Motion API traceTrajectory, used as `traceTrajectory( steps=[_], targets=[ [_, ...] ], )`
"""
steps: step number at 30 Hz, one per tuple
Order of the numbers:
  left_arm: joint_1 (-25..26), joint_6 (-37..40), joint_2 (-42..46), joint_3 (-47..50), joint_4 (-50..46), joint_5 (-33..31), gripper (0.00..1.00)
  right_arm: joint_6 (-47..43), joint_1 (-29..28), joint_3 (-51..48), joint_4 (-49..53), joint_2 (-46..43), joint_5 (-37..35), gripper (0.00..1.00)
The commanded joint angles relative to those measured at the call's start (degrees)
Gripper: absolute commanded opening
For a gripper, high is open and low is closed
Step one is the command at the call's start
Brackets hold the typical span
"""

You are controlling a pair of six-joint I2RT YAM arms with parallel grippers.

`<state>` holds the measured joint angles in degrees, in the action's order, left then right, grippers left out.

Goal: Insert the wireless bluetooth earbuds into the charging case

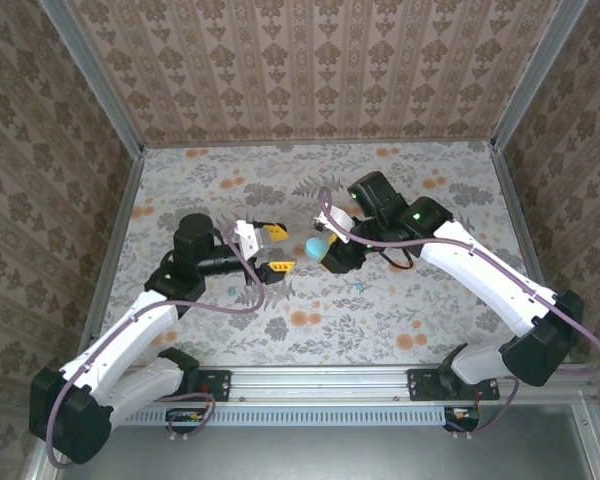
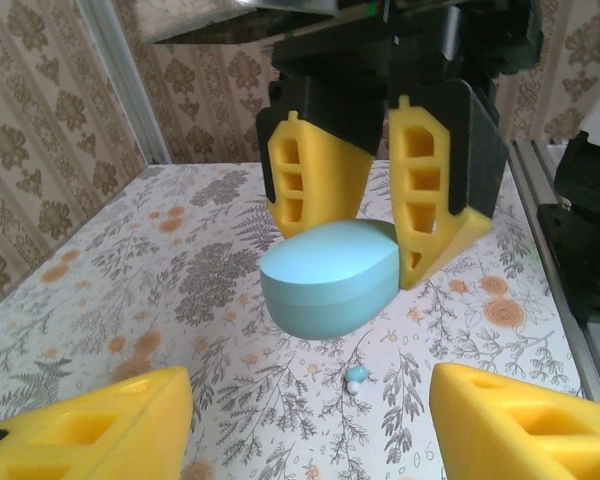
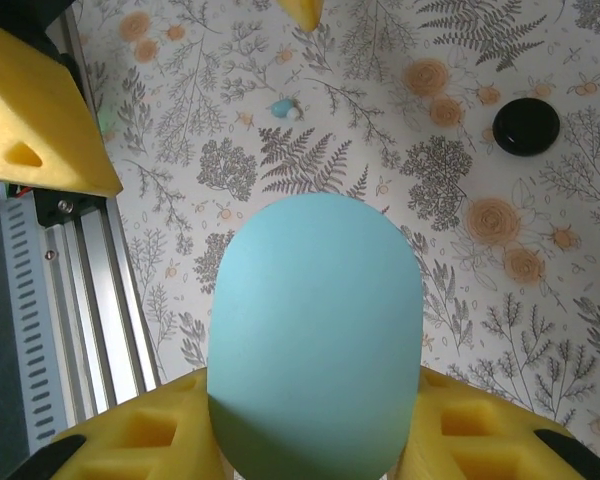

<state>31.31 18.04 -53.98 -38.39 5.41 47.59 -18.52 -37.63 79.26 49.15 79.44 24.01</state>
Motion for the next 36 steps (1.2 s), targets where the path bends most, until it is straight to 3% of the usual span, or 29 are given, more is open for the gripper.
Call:
traceTrajectory(
  steps=[1,16,21,23,26,29,31,36],
  targets=[
    [1.5,3.0,0.6,-1.6,-0.1,0.1,0.65,-1.8,0.3,-0.5,1.7,-2.4,-1.0,0.30],
    [1.6,-23.4,-5.8,-13.9,-14.0,-7.6,0.61,-2.2,-1.6,-5.2,-8.3,-6.2,-8.0,0.32],
    [2.4,-21.0,-3.4,-11.0,-9.8,-4.9,0.63,-3.6,-1.7,-4.4,-7.4,-5.9,-6.7,0.32],
    [2.4,-20.4,-3.4,-10.5,-7.4,-1.0,0.63,-4.3,-1.7,-3.8,-6.2,-5.8,-5.2,0.33],
    [3.8,-13.8,-3.2,-9.3,-5.2,2.2,0.63,-5.0,-1.7,-2.8,-4.3,-5.5,-2.1,0.33],
    [7.9,1.2,-1.0,-6.6,-5.7,0.4,0.65,-5.9,-1.7,-1.6,-1.7,-4.7,0.0,0.33],
    [10.4,6.7,0.0,-5.9,-6.3,-4.0,0.67,-6.2,-1.8,-0.4,0.5,-3.9,0.8,0.33],
    [10.3,3.4,-2.1,-8.8,-7.8,-5.3,0.70,-6.5,-2.4,-0.7,0.2,-4.2,-1.1,0.32]
  ],
)
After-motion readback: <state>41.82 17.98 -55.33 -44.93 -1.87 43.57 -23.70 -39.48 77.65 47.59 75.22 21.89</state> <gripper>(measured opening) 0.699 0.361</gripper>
